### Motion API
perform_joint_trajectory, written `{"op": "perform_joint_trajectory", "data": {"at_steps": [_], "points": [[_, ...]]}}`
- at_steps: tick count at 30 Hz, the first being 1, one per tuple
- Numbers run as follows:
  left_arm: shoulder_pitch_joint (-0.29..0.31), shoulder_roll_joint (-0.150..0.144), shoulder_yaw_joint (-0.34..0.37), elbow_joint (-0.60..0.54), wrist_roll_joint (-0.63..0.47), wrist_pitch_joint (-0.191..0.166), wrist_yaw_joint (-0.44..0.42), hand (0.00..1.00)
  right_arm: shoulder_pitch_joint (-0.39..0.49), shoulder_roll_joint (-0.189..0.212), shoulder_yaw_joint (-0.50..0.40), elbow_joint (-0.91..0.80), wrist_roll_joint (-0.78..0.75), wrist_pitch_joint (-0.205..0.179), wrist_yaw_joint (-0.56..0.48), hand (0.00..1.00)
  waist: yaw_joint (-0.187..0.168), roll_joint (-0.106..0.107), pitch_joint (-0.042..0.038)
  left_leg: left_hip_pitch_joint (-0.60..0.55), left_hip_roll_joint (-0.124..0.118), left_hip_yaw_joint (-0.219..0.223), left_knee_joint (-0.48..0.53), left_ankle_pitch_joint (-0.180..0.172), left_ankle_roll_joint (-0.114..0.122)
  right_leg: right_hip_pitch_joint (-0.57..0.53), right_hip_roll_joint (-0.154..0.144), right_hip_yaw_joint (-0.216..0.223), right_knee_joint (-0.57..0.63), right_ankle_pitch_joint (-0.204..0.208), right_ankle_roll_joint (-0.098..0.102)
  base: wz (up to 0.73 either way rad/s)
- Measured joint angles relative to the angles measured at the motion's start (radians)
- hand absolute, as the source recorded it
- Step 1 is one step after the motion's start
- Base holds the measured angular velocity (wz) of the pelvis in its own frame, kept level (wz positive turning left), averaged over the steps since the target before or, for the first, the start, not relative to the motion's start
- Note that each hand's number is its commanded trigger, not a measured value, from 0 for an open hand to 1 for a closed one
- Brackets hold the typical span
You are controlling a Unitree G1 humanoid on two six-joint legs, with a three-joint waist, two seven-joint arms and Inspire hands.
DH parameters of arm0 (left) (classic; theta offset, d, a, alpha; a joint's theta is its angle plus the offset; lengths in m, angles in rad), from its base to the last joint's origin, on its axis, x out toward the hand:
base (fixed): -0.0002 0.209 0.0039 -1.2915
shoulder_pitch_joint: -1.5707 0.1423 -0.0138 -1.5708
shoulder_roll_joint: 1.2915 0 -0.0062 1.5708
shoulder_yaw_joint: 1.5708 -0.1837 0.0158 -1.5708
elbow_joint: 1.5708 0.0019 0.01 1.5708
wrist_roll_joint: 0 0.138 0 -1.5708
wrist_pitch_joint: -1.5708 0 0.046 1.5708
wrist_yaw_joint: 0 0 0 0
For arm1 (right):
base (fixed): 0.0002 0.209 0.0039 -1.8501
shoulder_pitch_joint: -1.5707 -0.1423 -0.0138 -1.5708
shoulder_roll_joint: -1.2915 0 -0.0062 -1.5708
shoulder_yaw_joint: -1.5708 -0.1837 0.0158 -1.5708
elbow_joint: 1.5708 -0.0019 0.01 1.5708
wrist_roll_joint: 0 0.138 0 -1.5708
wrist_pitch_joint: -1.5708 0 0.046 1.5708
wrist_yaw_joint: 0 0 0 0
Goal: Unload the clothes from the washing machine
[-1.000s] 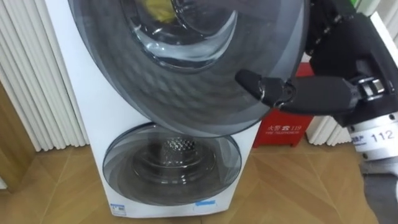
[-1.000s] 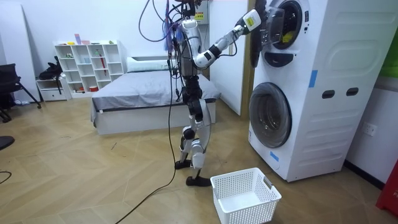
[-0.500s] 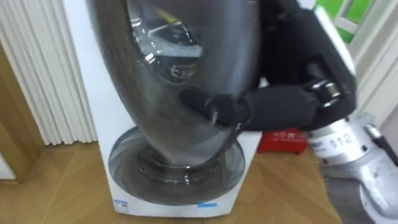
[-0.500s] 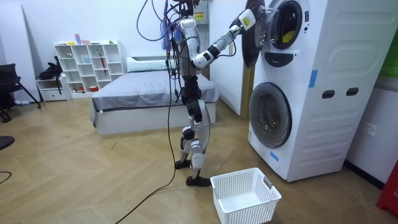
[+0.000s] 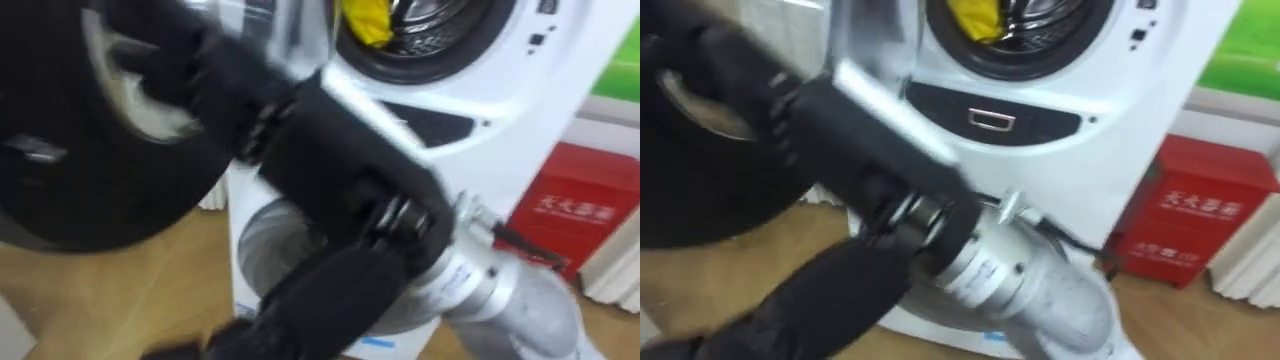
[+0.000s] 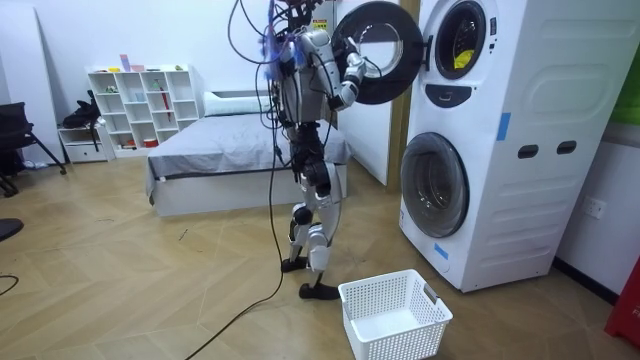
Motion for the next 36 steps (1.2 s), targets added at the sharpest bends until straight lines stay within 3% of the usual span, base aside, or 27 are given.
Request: {"op": "perform_joint_trajectory", "data": {"at_steps": [3, 10, 17, 22, 31, 36], "points": [[-0.006, -0.003, 0.000, -0.014, 0.000, 0.001, 0.002, 0.00, 0.000, 0.000, 0.009, 0.019, -0.003, 0.021, 0.023, 0.00, 0.005, 0.008, -0.0074, -0.001, -0.006, -0.011, -0.002, 0.001, 0.003, -0.001, -0.006, -0.008, 0.003, -0.009, 0.006, 0.11], [-0.012, -0.004, 0.000, -0.023, 0.000, 0.003, 0.015, 0.00, 0.000, 0.000, 0.008, 0.020, -0.012, 0.023, 0.023, 0.00, 0.022, -0.004, -0.0144, 0.004, -0.009, -0.009, -0.004, 0.002, 0.003, 0.004, -0.011, -0.009, 0.003, -0.013, 0.012, 0.00], [0.007, -0.009, 0.001, -0.020, -0.001, 0.009, 0.037, 0.00, 0.000, -0.003, 0.005, 0.019, -0.020, 0.059, 0.022, 0.00, 0.019, 0.001, -0.0108, 0.005, -0.009, -0.004, -0.005, 0.002, 0.003, 0.006, -0.010, -0.007, 0.002, -0.015, 0.012, 0.00], [0.027, -0.011, 0.001, -0.017, 0.000, 0.022, 0.040, 0.00, 0.024, -0.036, -0.043, 0.020, -0.038, 0.063, 0.019, 0.00, 0.011, 0.002, -0.0082, 0.003, -0.010, 0.005, -0.005, 0.001, 0.005, 0.004, -0.011, -0.001, 0.003, -0.020, 0.015, 0.02], [0.063, -0.021, 0.045, -0.018, 0.000, 0.009, 0.053, 0.00, 0.103, -0.058, -0.260, 0.010, -0.039, 0.053, -0.046, 0.00, -0.083, 0.010, -0.0094, 0.004, -0.010, 0.012, -0.002, 0.001, 0.005, 0.008, -0.013, -0.006, 0.001, -0.020, 0.015, 0.00], [0.068, -0.025, 0.046, -0.018, 0.001, -0.006, 0.072, 0.00, 0.131, -0.060, -0.333, -0.024, -0.045, 0.039, -0.104, 0.00, -0.106, 0.008, -0.0135, 0.008, -0.009, 0.038, -0.002, 0.001, 0.005, 0.003, -0.012, 0.007, 0.002, -0.020, 0.015, -0.12]]}}
